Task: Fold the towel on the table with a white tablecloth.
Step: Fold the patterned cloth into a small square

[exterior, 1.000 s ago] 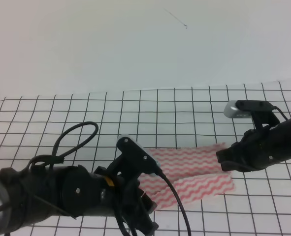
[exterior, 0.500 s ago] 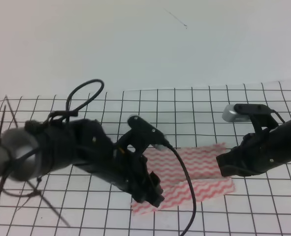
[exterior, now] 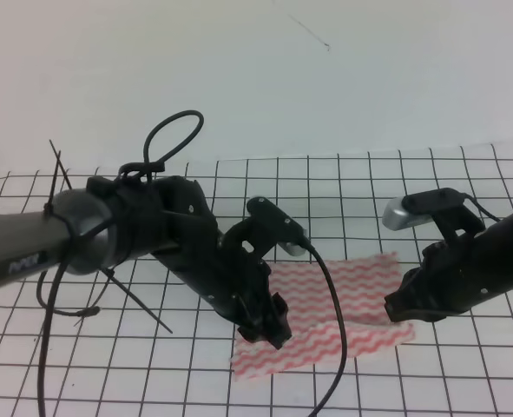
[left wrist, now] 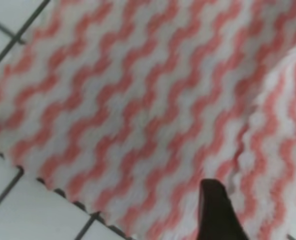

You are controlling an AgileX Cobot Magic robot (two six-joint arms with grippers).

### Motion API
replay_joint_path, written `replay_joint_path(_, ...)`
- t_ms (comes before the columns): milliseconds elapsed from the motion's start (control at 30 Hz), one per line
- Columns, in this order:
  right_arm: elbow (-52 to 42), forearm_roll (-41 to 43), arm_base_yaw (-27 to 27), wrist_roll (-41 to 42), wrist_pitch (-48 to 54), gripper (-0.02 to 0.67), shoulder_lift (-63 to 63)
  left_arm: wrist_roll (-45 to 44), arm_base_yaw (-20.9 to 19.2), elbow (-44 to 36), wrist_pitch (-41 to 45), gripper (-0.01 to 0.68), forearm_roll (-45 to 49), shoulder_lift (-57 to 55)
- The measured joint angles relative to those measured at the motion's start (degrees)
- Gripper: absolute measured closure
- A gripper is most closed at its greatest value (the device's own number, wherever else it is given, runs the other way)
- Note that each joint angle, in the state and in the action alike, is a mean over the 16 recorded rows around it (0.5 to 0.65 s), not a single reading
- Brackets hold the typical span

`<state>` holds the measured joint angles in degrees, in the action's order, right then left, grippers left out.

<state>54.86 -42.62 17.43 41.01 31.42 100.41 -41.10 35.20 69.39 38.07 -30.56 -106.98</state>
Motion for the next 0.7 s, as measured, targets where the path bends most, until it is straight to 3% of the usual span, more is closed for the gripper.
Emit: replay_joint_path(700,0.0,-2.27,0.0,2.74,2.66,0.65,-0.05,-8.79,-1.04,5.18,4.1,0.347,-4.09,-7.75)
